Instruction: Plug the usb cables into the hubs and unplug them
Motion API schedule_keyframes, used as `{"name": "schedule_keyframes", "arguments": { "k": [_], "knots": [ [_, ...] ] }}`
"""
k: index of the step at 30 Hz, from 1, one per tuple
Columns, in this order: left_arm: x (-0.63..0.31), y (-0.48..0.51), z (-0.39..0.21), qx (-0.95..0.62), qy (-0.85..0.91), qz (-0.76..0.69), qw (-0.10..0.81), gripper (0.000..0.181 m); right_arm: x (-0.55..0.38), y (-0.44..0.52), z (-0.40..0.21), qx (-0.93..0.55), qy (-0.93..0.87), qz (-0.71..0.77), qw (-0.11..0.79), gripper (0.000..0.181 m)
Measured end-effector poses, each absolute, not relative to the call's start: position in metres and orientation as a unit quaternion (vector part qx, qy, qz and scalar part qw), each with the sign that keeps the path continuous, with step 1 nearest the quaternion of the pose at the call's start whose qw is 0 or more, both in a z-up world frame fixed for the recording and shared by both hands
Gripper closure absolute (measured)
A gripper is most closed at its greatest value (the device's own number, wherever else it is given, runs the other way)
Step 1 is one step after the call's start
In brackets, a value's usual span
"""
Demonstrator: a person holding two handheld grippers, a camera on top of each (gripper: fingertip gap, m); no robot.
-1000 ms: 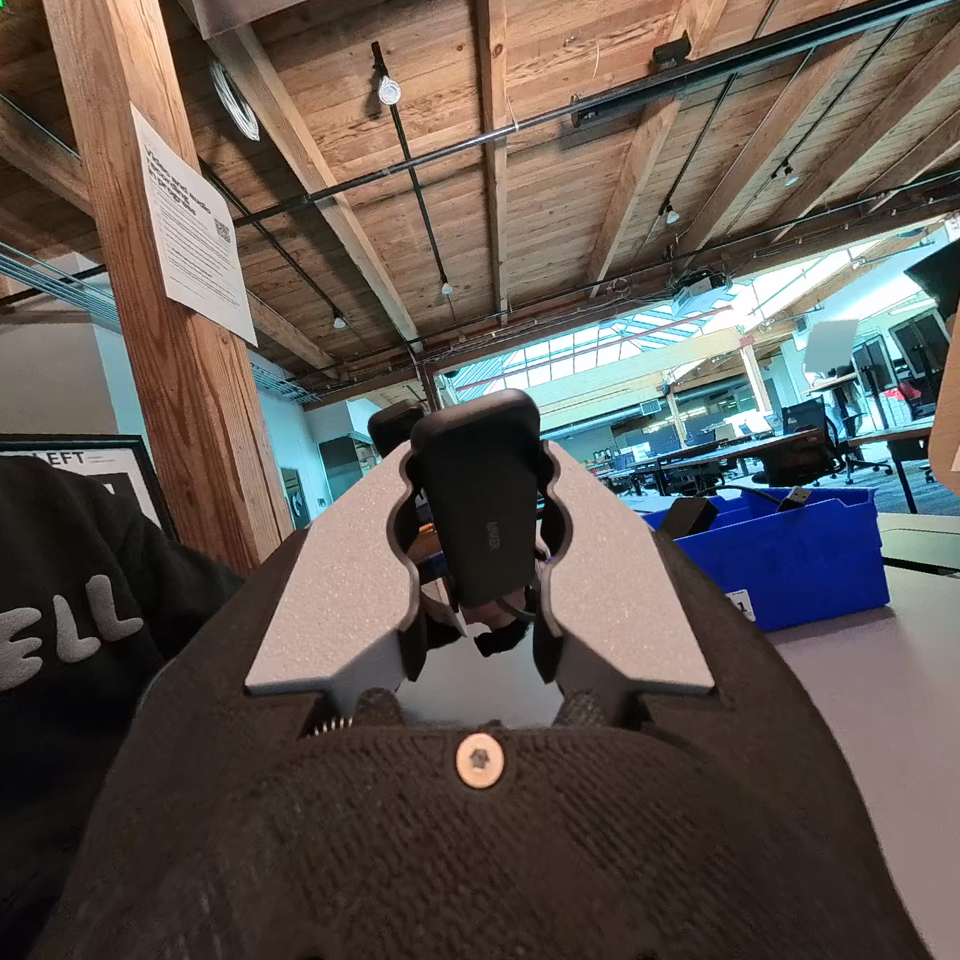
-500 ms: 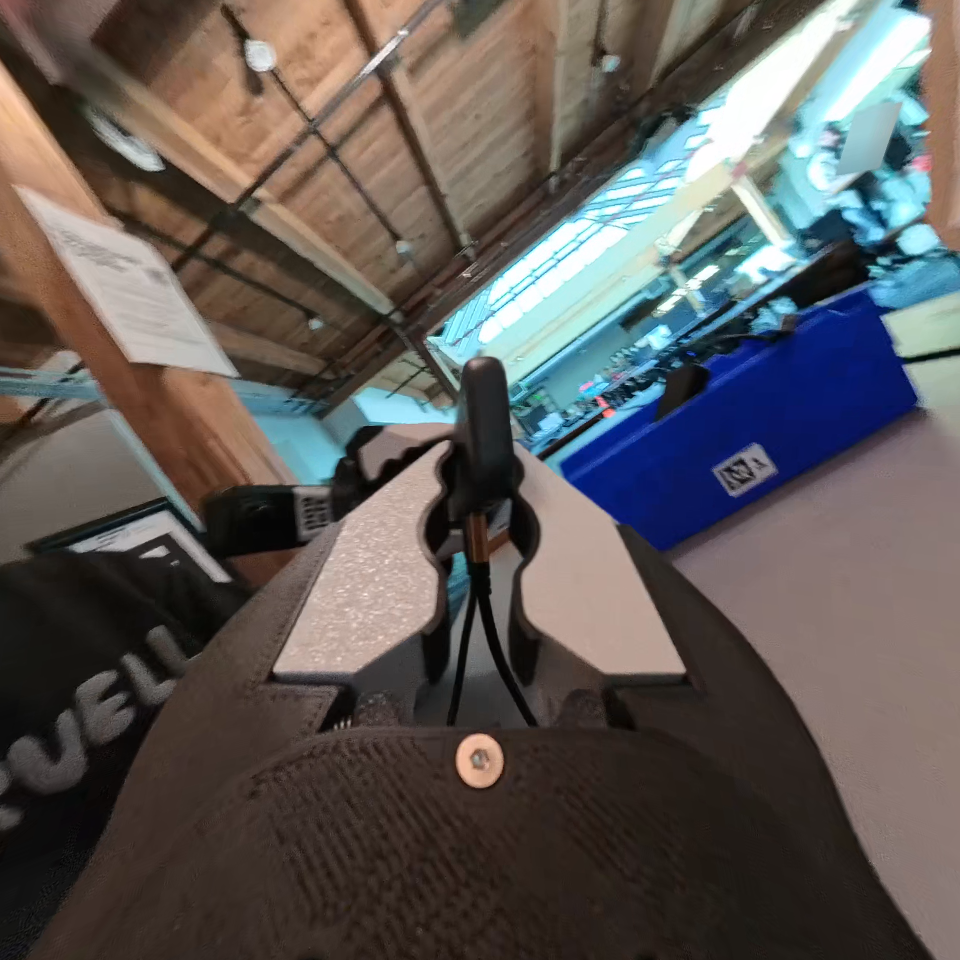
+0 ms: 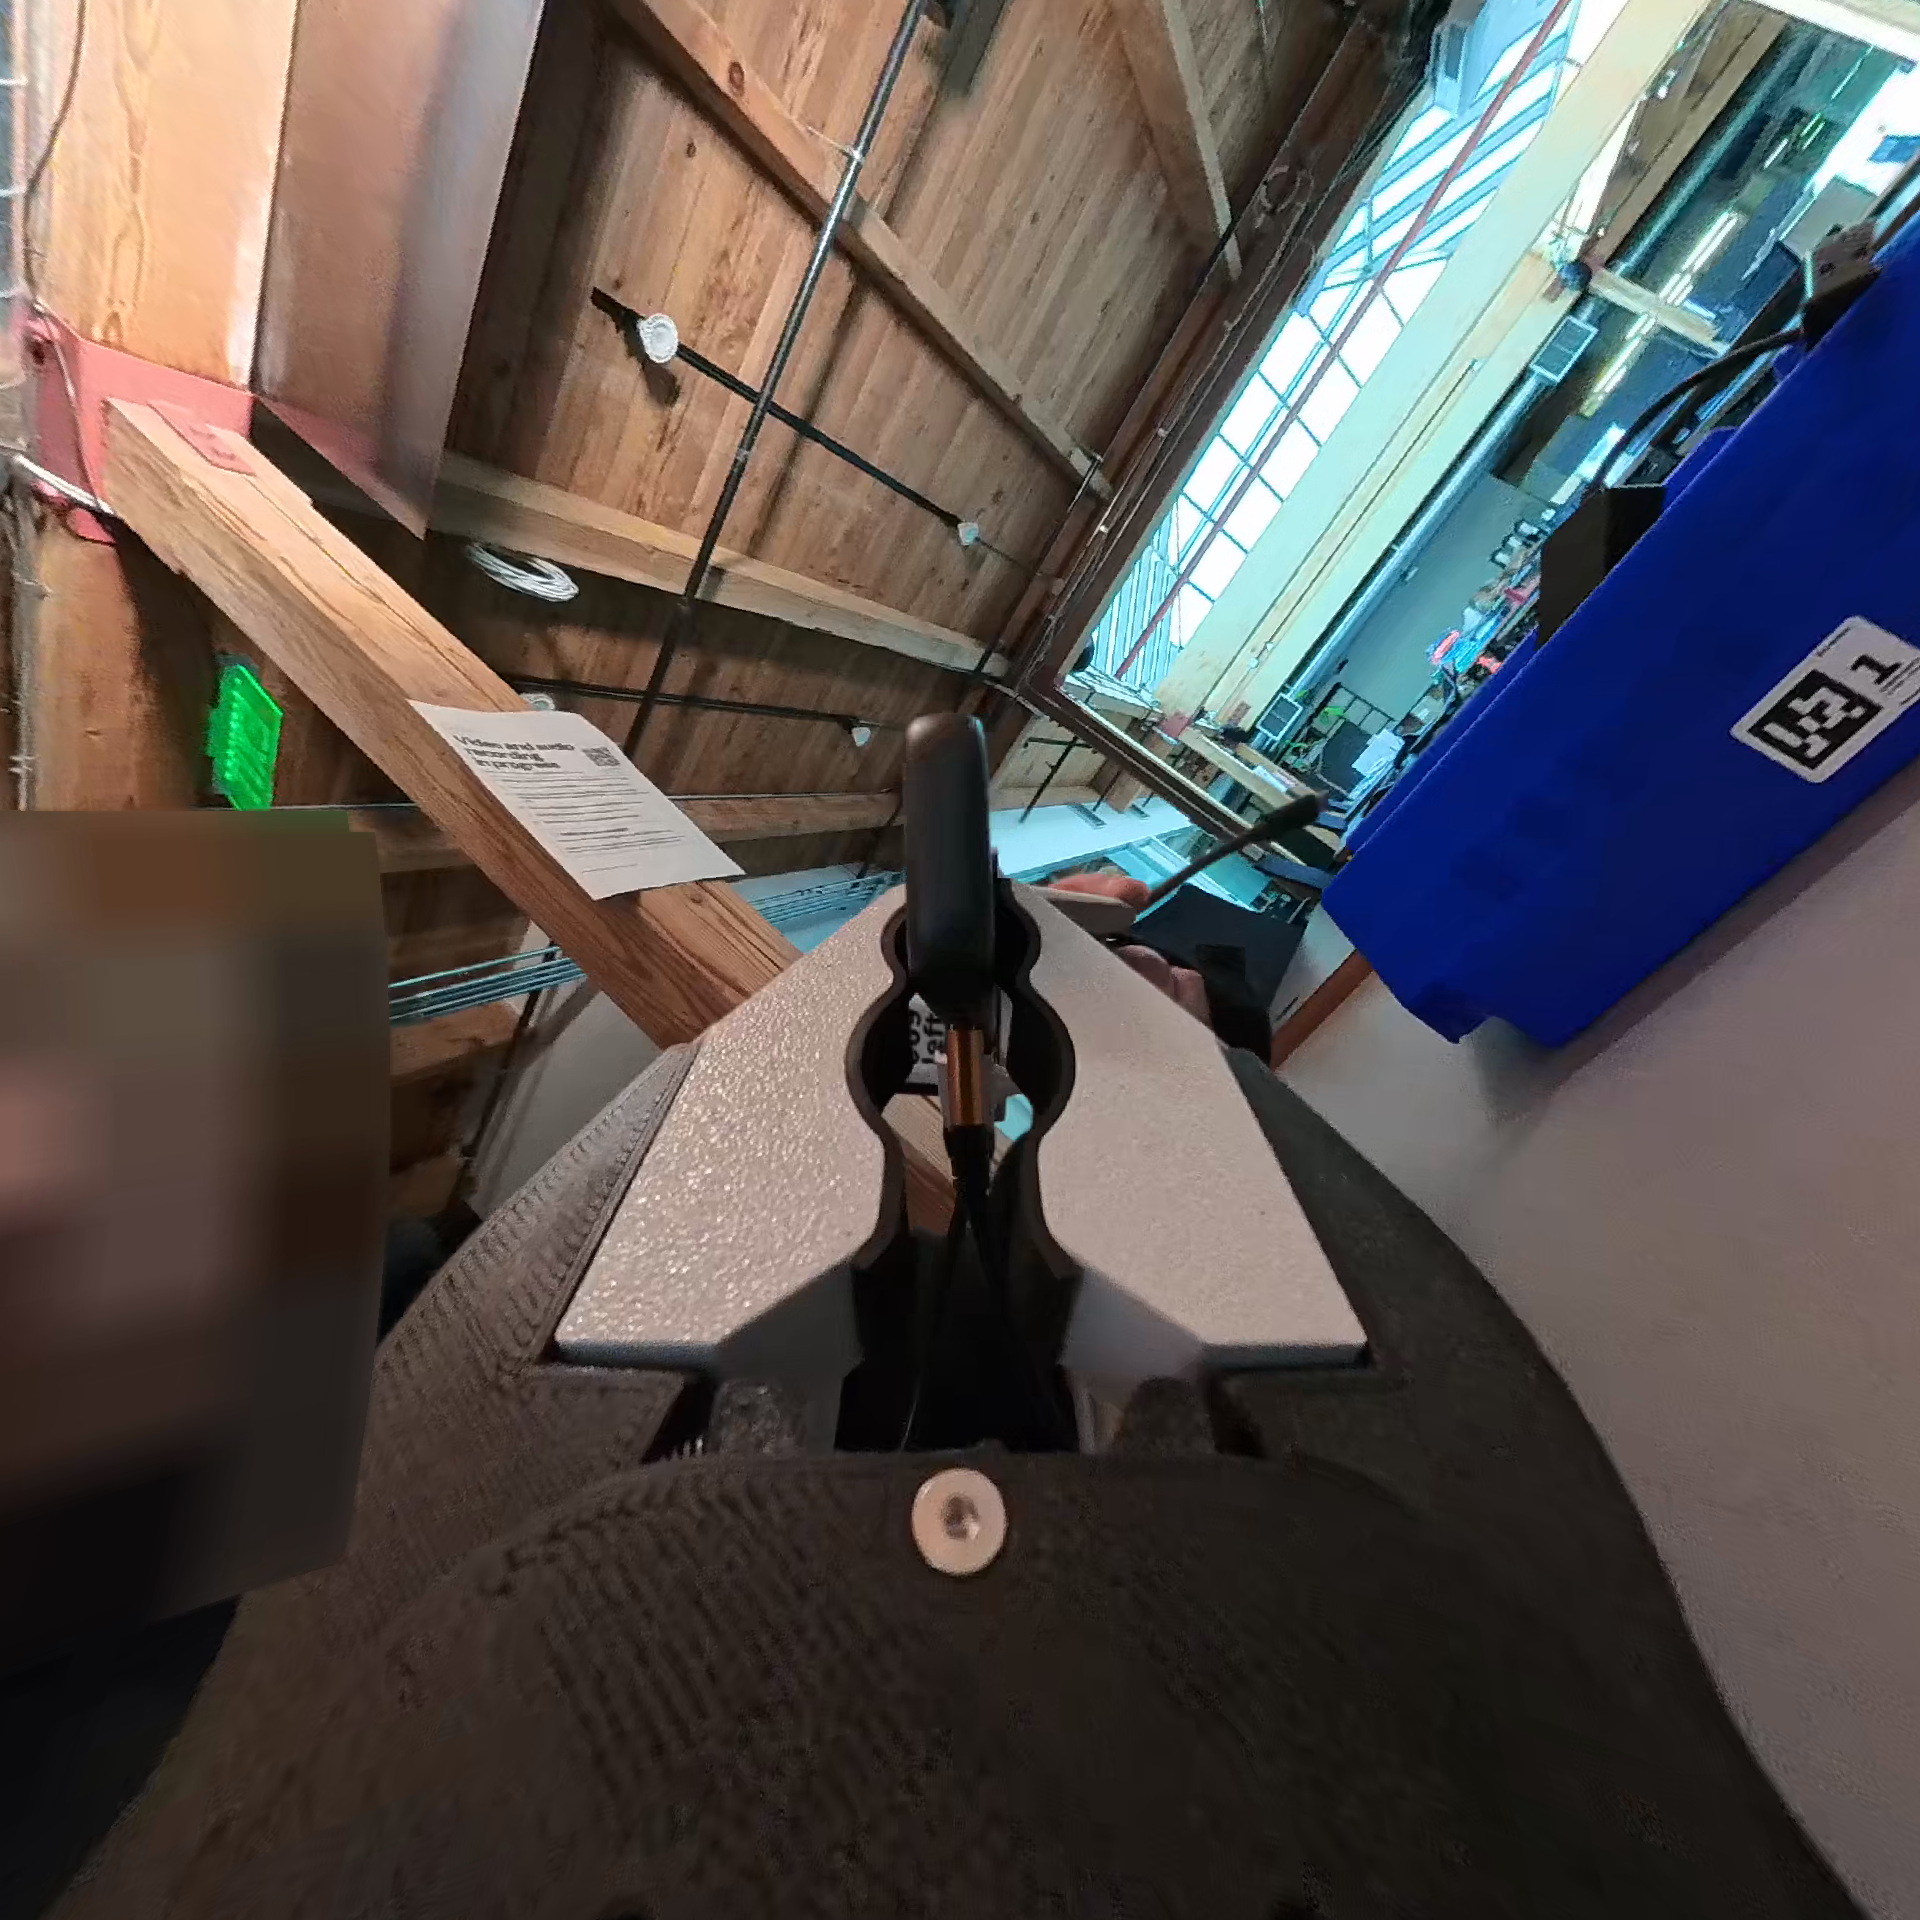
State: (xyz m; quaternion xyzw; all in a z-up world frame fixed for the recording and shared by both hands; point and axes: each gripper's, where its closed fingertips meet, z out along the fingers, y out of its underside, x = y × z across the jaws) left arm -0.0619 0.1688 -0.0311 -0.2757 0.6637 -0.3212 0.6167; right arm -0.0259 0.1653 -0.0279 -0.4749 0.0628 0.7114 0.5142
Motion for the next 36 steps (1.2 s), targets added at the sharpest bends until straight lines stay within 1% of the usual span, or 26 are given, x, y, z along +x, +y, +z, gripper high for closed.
{"name": "schedule_keyframes", "arguments": {
  "k": [9, 13, 14, 16, 18, 21, 22, 24, 25, 26, 29, 32, 34, 36],
  "knots": [
    [-0.061, 0.166, -0.032, -0.276, 0.655, -0.332, 0.621, 0.139, -0.025, 0.165, -0.03, -0.463, 0.076, 0.731, 0.495, 0.17],
    [-0.058, 0.167, -0.035, -0.294, 0.642, -0.333, 0.625, 0.139, -0.021, 0.169, -0.032, -0.471, 0.08, 0.71, 0.517, 0.17],
    [-0.056, 0.169, -0.037, -0.309, 0.638, -0.337, 0.619, 0.138, -0.018, 0.171, -0.034, -0.483, 0.082, 0.692, 0.531, 0.16],
    [-0.052, 0.175, -0.041, -0.344, 0.625, -0.347, 0.609, 0.138, -0.006, 0.177, -0.034, -0.514, 0.081, 0.622, 0.586, 0.139],
    [-0.048, 0.19, -0.039, -0.387, 0.592, -0.351, 0.614, 0.138, 0.015, 0.181, -0.026, -0.539, 0.077, 0.505, 0.67, 0.117],
    [-0.043, 0.225, -0.035, -0.463, 0.524, -0.344, 0.626, 0.138, 0.037, 0.172, -0.003, -0.563, 0.02, 0.245, 0.789, 0.104],
    [-0.042, 0.237, -0.034, -0.489, 0.499, -0.345, 0.626, 0.138, 0.04, 0.166, 0.007, -0.562, -0.006, 0.147, 0.814, 0.102],
    [-0.039, 0.258, -0.034, -0.541, 0.441, -0.354, 0.622, 0.138, 0.034, 0.159, 0.022, -0.556, -0.075, -0.03, 0.827, 0.11],
    [-0.037, 0.265, -0.033, -0.559, 0.412, -0.361, 0.623, 0.138, 0.028, 0.159, 0.025, -0.559, -0.101, -0.088, 0.818, 0.114],
    [-0.036, 0.271, -0.033, -0.571, 0.387, -0.365, 0.626, 0.138, 0.02, 0.162, 0.024, -0.571, -0.121, -0.116, 0.804, 0.118],
    [-0.03, 0.274, -0.04, -0.571, 0.344, -0.367, 0.649, 0.138, 0.0, 0.179, 0.008, -0.625, -0.131, -0.115, 0.761, 0.13],
    [-0.023, 0.265, -0.048, -0.566, 0.355, -0.38, 0.64, 0.138, -0.029, 0.198, -0.019, -0.681, -0.124, -0.006, 0.722, 0.129],
    [-0.023, 0.259, -0.054, -0.552, 0.37, -0.379, 0.644, 0.138, -0.029, 0.209, -0.032, -0.682, -0.1, 0.019, 0.724, 0.135],
    [-0.024, 0.252, -0.058, -0.54, 0.388, -0.392, 0.636, 0.138, -0.021, 0.215, -0.045, -0.683, -0.084, 0.008, 0.725, 0.143]
  ]
}}
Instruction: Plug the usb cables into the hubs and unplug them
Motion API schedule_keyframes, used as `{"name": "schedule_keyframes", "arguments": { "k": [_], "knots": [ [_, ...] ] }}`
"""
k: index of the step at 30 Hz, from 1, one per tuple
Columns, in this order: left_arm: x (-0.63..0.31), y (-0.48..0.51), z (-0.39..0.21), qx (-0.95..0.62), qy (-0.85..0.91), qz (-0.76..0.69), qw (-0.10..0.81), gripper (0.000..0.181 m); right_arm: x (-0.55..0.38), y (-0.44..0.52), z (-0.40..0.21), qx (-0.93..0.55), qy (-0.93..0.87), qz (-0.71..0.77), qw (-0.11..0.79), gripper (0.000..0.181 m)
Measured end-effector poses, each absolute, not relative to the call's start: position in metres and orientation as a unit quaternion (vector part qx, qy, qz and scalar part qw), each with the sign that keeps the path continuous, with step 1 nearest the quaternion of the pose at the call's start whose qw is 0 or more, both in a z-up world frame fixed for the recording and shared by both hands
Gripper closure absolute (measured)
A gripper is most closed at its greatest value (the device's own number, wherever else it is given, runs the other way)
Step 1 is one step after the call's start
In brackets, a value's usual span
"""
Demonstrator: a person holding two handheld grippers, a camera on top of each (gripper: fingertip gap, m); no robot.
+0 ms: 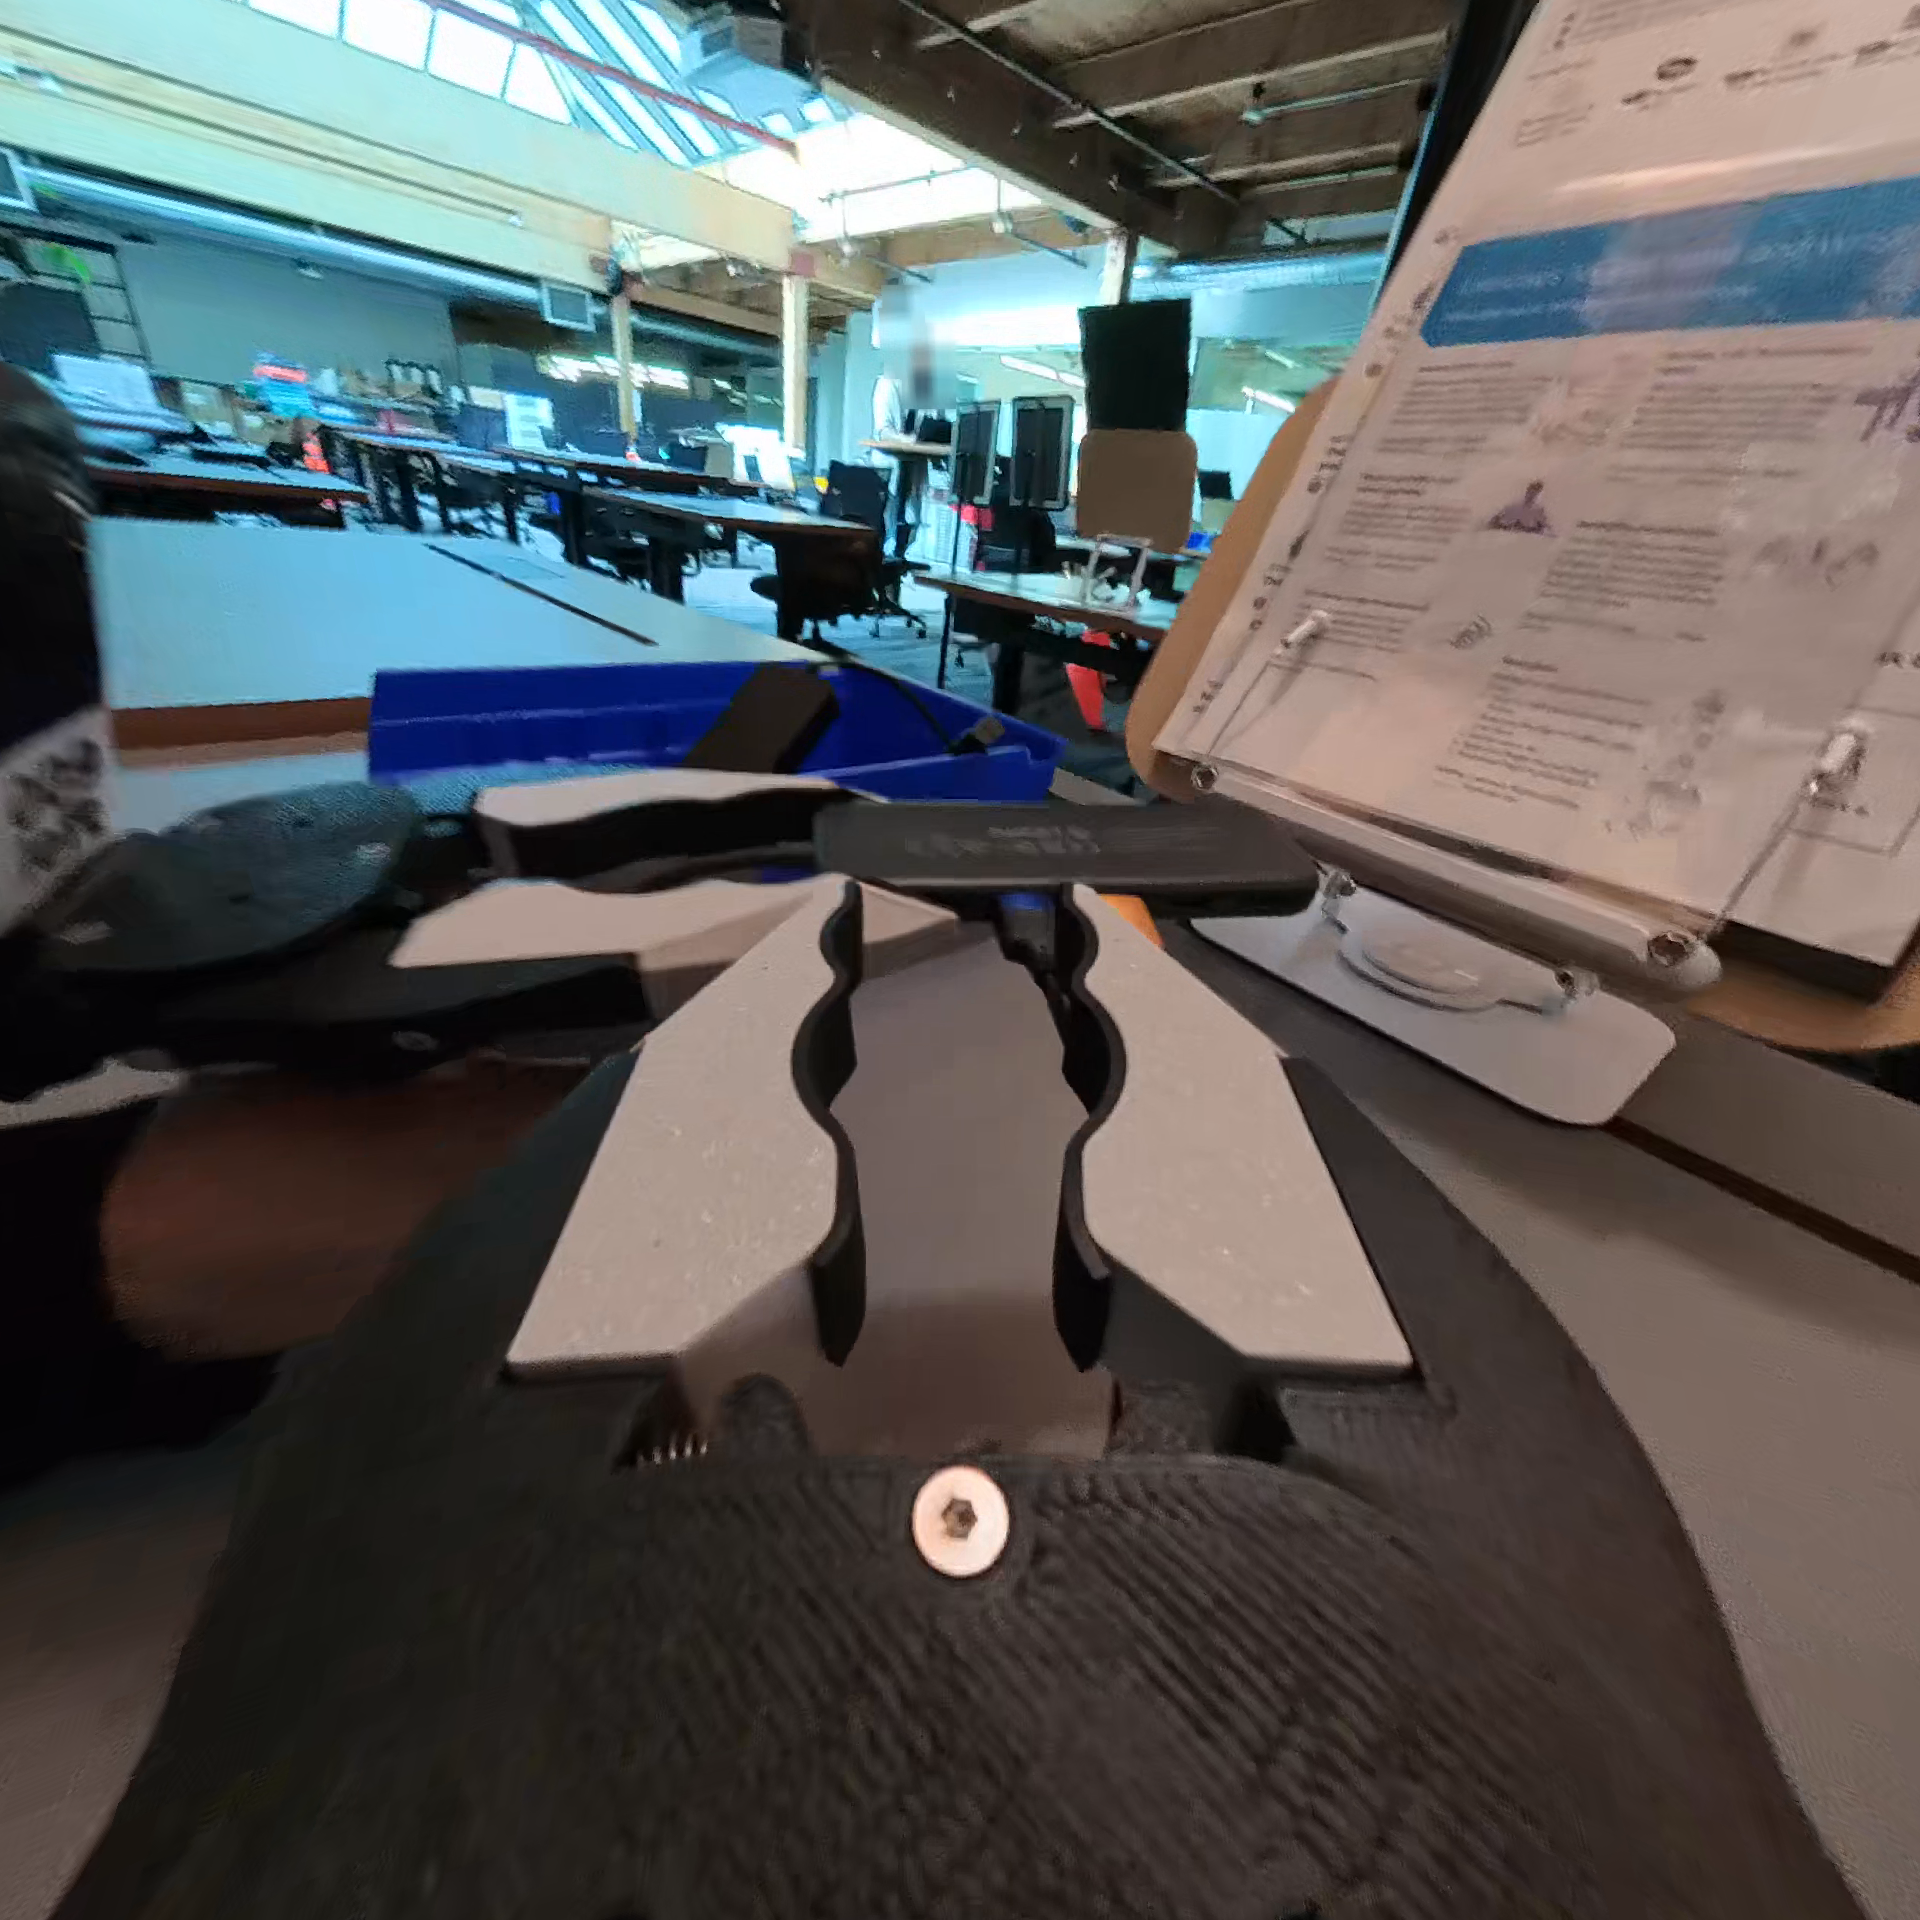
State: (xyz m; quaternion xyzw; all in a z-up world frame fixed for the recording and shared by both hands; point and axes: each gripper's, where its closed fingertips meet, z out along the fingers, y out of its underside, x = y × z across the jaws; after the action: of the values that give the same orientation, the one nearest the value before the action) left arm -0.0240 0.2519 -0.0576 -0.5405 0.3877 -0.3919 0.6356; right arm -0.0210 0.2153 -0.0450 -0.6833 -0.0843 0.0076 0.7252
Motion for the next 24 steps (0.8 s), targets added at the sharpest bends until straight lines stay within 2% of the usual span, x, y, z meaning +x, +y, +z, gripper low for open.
{"name": "schedule_keyframes", "arguments": {
  "k": [11, 24],
  "knots": [
    [-0.024, 0.244, -0.056, -0.526, 0.399, -0.415, 0.626, 0.138, -0.001, 0.214, -0.059, -0.689, -0.04, -0.008, 0.724, 0.169],
    [-0.024, 0.243, -0.055, -0.523, 0.394, -0.437, 0.617, 0.138, -0.004, 0.211, -0.054, -0.673, -0.026, 0.068, 0.736, 0.175]
  ]
}}
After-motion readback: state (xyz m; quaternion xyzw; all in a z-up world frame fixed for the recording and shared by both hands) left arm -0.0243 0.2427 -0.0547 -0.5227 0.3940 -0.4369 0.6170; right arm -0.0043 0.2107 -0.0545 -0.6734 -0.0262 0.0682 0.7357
